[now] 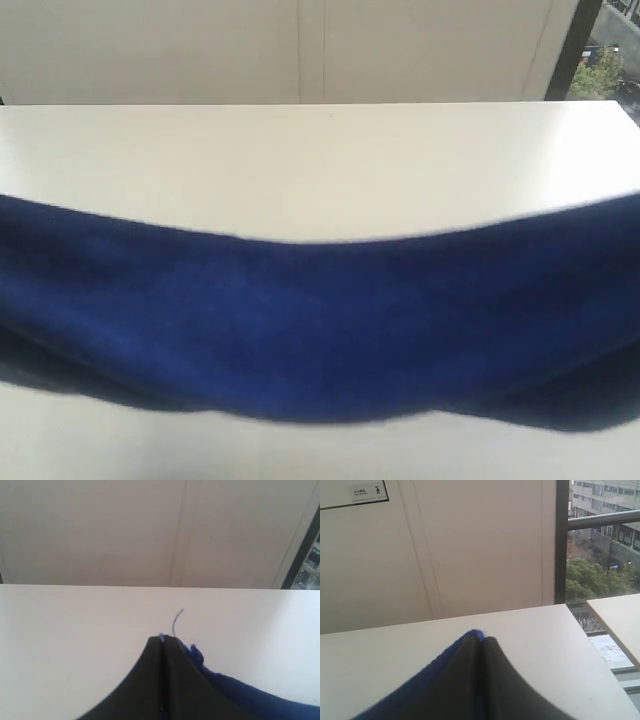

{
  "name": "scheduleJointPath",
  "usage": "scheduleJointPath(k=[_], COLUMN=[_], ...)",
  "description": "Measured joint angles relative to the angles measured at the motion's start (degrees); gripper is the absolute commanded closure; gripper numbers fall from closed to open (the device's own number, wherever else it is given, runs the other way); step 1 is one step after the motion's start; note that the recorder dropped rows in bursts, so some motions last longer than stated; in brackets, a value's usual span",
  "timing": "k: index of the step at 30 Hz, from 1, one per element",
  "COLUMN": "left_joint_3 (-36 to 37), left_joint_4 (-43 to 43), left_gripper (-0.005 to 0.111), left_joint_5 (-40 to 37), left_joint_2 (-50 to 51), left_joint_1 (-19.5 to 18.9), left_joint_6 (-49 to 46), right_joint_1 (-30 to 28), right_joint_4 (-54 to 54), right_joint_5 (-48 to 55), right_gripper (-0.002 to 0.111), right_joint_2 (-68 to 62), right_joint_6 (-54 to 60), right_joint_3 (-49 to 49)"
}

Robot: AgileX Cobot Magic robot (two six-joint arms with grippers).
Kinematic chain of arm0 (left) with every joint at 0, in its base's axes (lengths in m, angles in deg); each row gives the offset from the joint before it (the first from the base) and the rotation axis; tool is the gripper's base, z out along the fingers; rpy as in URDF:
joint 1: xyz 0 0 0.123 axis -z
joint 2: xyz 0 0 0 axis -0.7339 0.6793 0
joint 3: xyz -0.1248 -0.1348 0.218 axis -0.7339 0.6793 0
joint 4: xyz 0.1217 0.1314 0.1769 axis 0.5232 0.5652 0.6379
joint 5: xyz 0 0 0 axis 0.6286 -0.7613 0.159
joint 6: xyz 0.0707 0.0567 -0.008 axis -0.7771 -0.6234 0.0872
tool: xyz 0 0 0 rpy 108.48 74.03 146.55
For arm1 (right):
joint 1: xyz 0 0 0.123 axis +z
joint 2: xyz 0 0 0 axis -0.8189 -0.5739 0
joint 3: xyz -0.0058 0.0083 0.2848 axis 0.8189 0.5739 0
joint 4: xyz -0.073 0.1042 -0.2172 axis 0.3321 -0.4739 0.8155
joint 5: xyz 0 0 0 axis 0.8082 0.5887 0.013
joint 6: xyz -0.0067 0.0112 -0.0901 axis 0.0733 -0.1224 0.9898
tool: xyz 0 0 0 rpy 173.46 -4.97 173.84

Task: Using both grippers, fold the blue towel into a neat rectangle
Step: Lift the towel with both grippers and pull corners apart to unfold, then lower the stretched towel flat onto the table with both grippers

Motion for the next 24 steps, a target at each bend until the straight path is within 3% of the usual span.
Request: scheduleJointPath(k=[4, 8, 9, 12, 17, 21, 24], left_joint_3=[0.0, 0.0, 0.0, 0.0, 0.0, 0.0, -0.6], left_joint_4=[-0.6, -0.7, -0.7, -0.7, -0.7, -0.8, -0.8], left_gripper=[0.107, 0.107, 0.107, 0.107, 0.107, 0.107, 0.107], left_joint_5=[-0.2, 5.1, 9.4, 16.7, 39.0, 54.4, 58.3], left_joint_2=[3.6, 23.0, 30.9, 41.6, 67.4, 78.2, 81.2], left_joint_1=[0.0, 0.0, 0.0, 0.0, 0.0, 0.0, 0.0], left_joint_6=[-2.7, -4.4, -4.4, -4.4, -4.4, -4.4, -4.4], right_joint_1=[0.0, 0.0, 0.0, -0.1, -2.4, -5.3, -5.7], right_joint_4=[-0.1, 0.5, 1.1, 2.7, 4.2, 4.5, 4.6], right_joint_5=[-1.3, -9.2, -13.0, -20.0, -38.3, -43.2, -44.4], right_gripper=[0.108, 0.108, 0.108, 0.108, 0.108, 0.108, 0.108], right_joint_2=[-5.3, -25.2, -33.5, -46.0, -71.8, -82.6, -86.0], right_joint_6=[0.0, 0.0, 0.0, 0.0, 0.0, 0.0, 0.4], right_joint_3=[0.0, 0.0, 0.0, 0.0, -0.4, -4.0, -6.0])
